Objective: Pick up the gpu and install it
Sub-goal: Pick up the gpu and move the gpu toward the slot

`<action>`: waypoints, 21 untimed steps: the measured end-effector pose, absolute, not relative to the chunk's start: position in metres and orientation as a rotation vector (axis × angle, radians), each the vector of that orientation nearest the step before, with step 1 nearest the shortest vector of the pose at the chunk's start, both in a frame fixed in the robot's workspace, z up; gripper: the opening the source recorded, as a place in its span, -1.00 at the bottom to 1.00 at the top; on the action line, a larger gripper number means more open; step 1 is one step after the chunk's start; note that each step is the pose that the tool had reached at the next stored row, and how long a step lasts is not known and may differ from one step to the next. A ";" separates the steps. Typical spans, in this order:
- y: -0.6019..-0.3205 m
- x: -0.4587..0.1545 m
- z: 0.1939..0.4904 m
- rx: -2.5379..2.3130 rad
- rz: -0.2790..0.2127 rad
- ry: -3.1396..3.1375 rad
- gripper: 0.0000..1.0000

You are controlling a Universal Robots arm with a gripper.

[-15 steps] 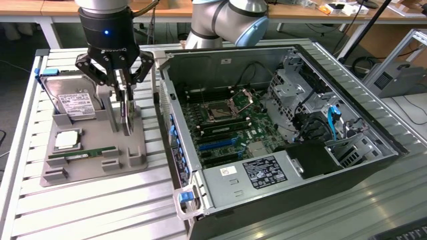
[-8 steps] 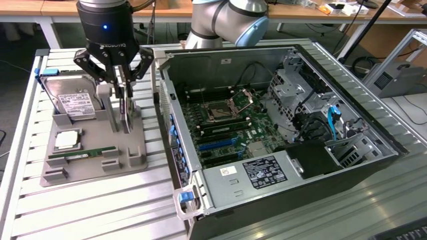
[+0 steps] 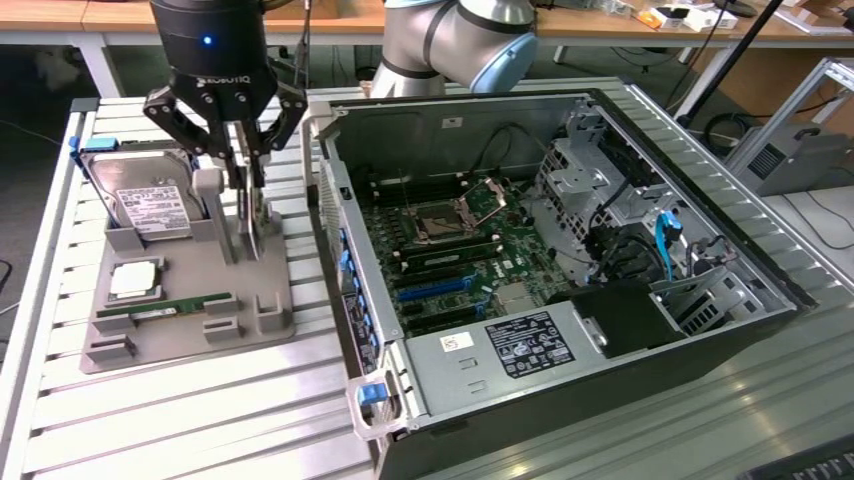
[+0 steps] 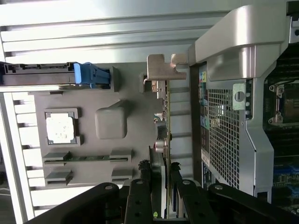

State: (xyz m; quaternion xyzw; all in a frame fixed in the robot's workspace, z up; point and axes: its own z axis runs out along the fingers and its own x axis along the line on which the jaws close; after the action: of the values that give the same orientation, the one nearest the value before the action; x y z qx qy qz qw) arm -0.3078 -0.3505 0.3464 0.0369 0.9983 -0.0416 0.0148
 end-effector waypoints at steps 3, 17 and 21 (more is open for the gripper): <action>-0.350 -0.308 0.349 0.115 -0.128 3.107 -0.47; -0.350 -0.308 0.361 0.115 -0.128 3.107 -0.47; -0.350 -0.308 0.365 0.115 -0.129 3.107 -0.47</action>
State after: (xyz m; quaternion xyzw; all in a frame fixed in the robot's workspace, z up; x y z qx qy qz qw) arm -0.3079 -0.3505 0.3646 0.0369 0.9984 -0.0413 0.0148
